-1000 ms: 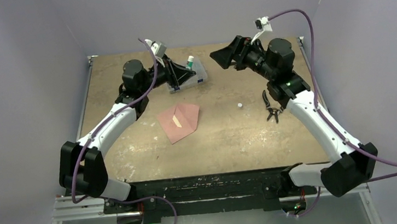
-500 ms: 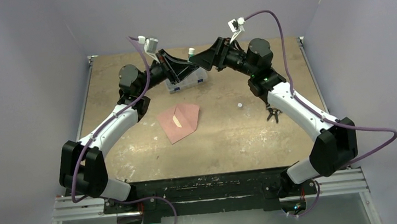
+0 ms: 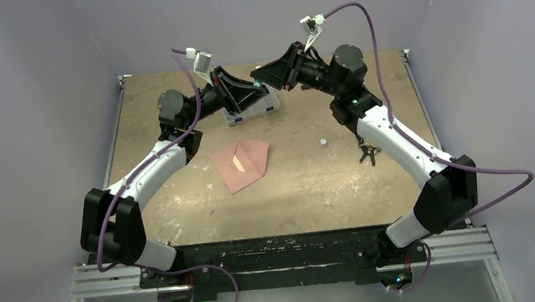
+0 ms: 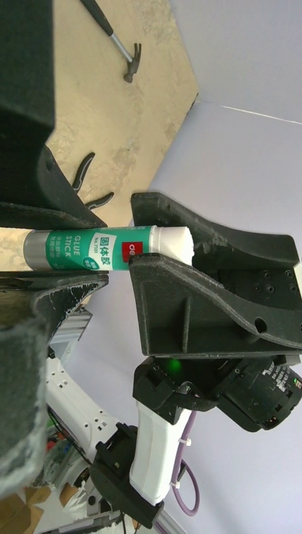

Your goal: Place the letter into the envelope and seal it

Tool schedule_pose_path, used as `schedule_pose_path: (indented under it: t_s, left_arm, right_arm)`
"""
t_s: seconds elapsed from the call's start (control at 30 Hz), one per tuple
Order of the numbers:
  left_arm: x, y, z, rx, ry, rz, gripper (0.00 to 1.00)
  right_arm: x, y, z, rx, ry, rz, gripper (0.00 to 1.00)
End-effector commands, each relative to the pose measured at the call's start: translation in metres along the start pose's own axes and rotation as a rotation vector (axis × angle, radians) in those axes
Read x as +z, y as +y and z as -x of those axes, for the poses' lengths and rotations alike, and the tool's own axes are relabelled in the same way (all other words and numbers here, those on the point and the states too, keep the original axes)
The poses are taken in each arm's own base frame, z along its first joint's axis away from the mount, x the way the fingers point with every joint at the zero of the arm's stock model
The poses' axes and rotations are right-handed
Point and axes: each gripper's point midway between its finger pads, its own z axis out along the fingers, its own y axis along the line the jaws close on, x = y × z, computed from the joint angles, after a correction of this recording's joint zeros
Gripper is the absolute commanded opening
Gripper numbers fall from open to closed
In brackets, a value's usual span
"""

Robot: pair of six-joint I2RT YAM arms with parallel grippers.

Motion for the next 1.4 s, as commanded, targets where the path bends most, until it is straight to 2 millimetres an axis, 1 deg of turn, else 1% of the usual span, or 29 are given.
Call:
schedule_pose_path:
  t_s: [0.0, 0.03, 0.07, 0.1, 0.13, 0.17, 0.23, 0.33, 0.4, 0.43, 0.5, 0.63, 0.73, 0.77, 0.8, 0.83, 0.9, 0.93, 0.97, 1.0, 1.03, 1.1, 1.13, 1.2, 1.27, 1.33, 1.37]
  left_arm:
    - [0.000, -0.023, 0.004, 0.045, 0.007, -0.095, 0.13]
    - [0.000, -0.023, 0.005, 0.044, 0.005, -0.091, 0.23]
    - [0.001, -0.022, 0.008, 0.042, 0.004, -0.082, 0.31]
    - [0.002, -0.019, 0.010, 0.037, 0.007, -0.062, 0.41]
    - [0.003, -0.014, 0.012, 0.027, 0.009, -0.031, 0.49]
    - [0.004, -0.011, 0.012, 0.020, 0.023, -0.008, 0.55]
    - [0.005, -0.007, 0.012, 0.031, 0.052, 0.015, 0.58]
    - [0.003, 0.002, 0.009, 0.043, 0.096, 0.055, 0.58]
    - [-0.001, 0.007, 0.009, 0.046, 0.112, 0.073, 0.57]
    - [-0.003, 0.010, 0.009, 0.042, 0.116, 0.081, 0.55]
    - [-0.006, 0.008, 0.007, 0.039, 0.132, 0.064, 0.48]
    - [-0.007, 0.010, -0.003, 0.017, 0.165, 0.047, 0.31]
    - [-0.005, 0.012, -0.002, 0.003, 0.161, 0.051, 0.13]
    - [-0.005, 0.013, -0.001, 0.000, 0.155, 0.059, 0.07]
    - [-0.004, 0.015, 0.001, -0.003, 0.146, 0.068, 0.00]
    - [-0.004, 0.016, 0.002, -0.006, 0.137, 0.077, 0.00]
    - [-0.004, 0.019, 0.002, -0.017, 0.119, 0.095, 0.00]
    - [-0.005, 0.021, 0.002, -0.022, 0.114, 0.103, 0.00]
    - [-0.005, 0.023, 0.002, -0.023, 0.109, 0.112, 0.00]
    - [-0.005, 0.025, 0.003, -0.027, 0.101, 0.127, 0.00]
    - [-0.005, 0.027, 0.004, -0.029, 0.089, 0.139, 0.00]
    - [-0.004, 0.032, 0.011, -0.040, 0.047, 0.175, 0.00]
    - [-0.004, 0.036, 0.017, -0.051, 0.015, 0.208, 0.00]
    - [-0.003, 0.038, 0.027, -0.061, -0.034, 0.235, 0.00]
    - [-0.003, 0.034, 0.034, -0.078, -0.074, 0.230, 0.00]
    - [-0.002, 0.028, 0.037, -0.099, -0.093, 0.207, 0.00]
    - [-0.002, 0.026, 0.039, -0.109, -0.100, 0.200, 0.00]
  right_arm:
    - [0.004, 0.016, 0.014, -0.052, -0.008, 0.054, 0.25]
    - [0.004, 0.018, 0.013, -0.057, 0.002, 0.065, 0.17]
    - [0.003, 0.019, 0.011, -0.059, 0.013, 0.075, 0.11]
    - [0.002, 0.021, 0.009, -0.068, 0.027, 0.085, 0.08]
    - [0.001, 0.022, 0.006, -0.081, 0.047, 0.091, 0.06]
    - [0.000, 0.022, 0.002, -0.099, 0.070, 0.094, 0.05]
    - [-0.003, 0.022, -0.007, -0.132, 0.129, 0.107, 0.03]
    - [-0.004, 0.021, -0.014, -0.176, 0.185, 0.126, 0.01]
    - [-0.004, 0.020, -0.018, -0.190, 0.214, 0.137, 0.01]
    - [-0.003, 0.018, -0.020, -0.195, 0.224, 0.135, 0.01]
    - [-0.003, 0.015, -0.022, -0.187, 0.233, 0.125, 0.01]
    - [0.002, 0.015, -0.019, -0.187, 0.221, 0.139, 0.02]
    - [0.001, 0.019, -0.025, -0.167, 0.245, 0.176, 0.02]
    - [0.001, 0.020, -0.024, -0.168, 0.243, 0.177, 0.06]
    - [0.001, 0.020, -0.023, -0.165, 0.235, 0.173, 0.12]
    - [0.000, 0.021, -0.020, -0.161, 0.222, 0.165, 0.26]
    - [-0.002, 0.021, -0.014, -0.154, 0.181, 0.125, 0.64]
    - [-0.005, 0.021, -0.008, -0.155, 0.145, 0.097, 0.77]
    - [-0.008, 0.021, -0.002, -0.165, 0.102, 0.077, 0.83]
    - [-0.014, 0.027, 0.006, -0.176, 0.044, 0.071, 0.86]
    - [-0.022, 0.026, 0.003, -0.158, 0.000, 0.063, 0.89]
    - [-0.035, 0.033, 0.004, -0.135, -0.076, 0.073, 0.91]
    - [-0.040, 0.029, -0.002, -0.109, -0.088, 0.063, 0.91]
    - [-0.048, 0.027, -0.011, -0.092, -0.106, 0.070, 0.91]
    - [-0.052, 0.022, -0.014, -0.094, -0.114, 0.046, 0.91]
    - [-0.049, 0.015, -0.015, -0.099, -0.099, 0.021, 0.89]
    - [-0.046, 0.013, -0.017, -0.096, -0.084, 0.019, 0.86]
